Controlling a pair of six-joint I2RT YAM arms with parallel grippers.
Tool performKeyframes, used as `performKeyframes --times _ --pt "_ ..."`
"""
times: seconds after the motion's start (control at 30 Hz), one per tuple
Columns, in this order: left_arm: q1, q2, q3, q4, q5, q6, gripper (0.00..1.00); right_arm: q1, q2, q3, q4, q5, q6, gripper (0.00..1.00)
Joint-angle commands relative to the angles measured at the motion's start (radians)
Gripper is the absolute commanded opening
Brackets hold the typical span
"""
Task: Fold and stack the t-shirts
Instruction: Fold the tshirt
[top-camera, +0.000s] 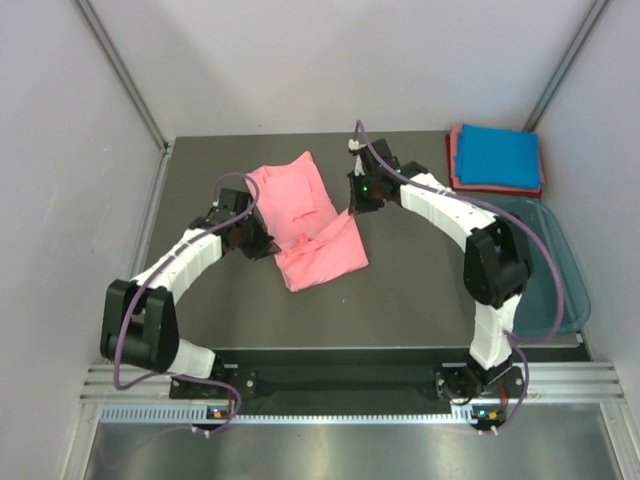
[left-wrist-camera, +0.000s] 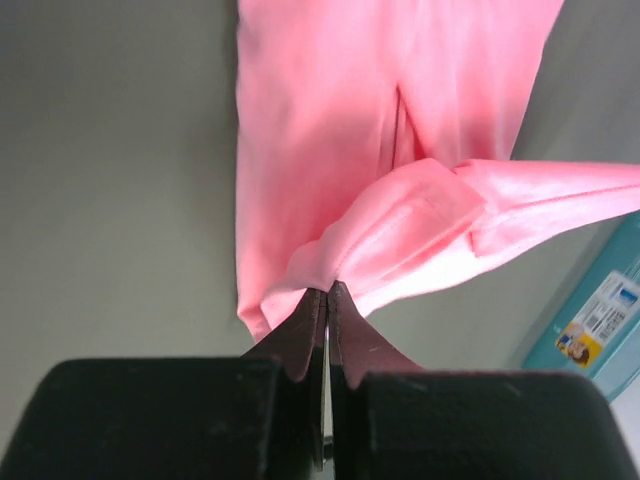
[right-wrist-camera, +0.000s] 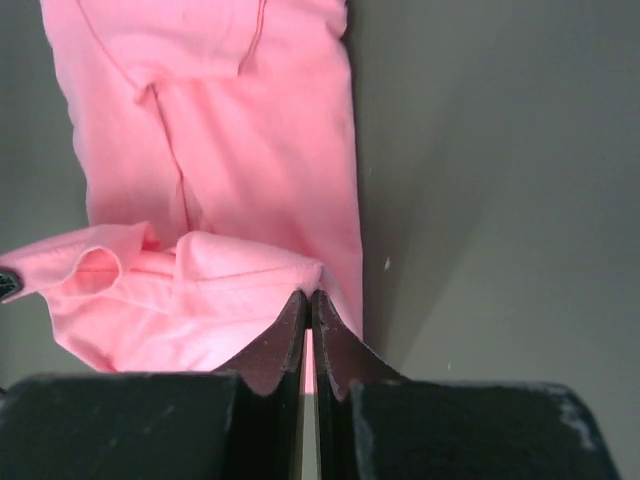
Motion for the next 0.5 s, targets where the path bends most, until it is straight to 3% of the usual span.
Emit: performKeyframes --times 0.0,0.47 --pt "0.064 0.052 0.084 0.031 0.053 0.103 0.0 -0.043 0.068 0.127 -0.005 -0.07 -0.044 0.0" --pt "0.216 0.367 0.288 0.077 0.211 0.173 0.0 -0.101 0.369 0.494 0.018 -0.246 -0.046 0.0"
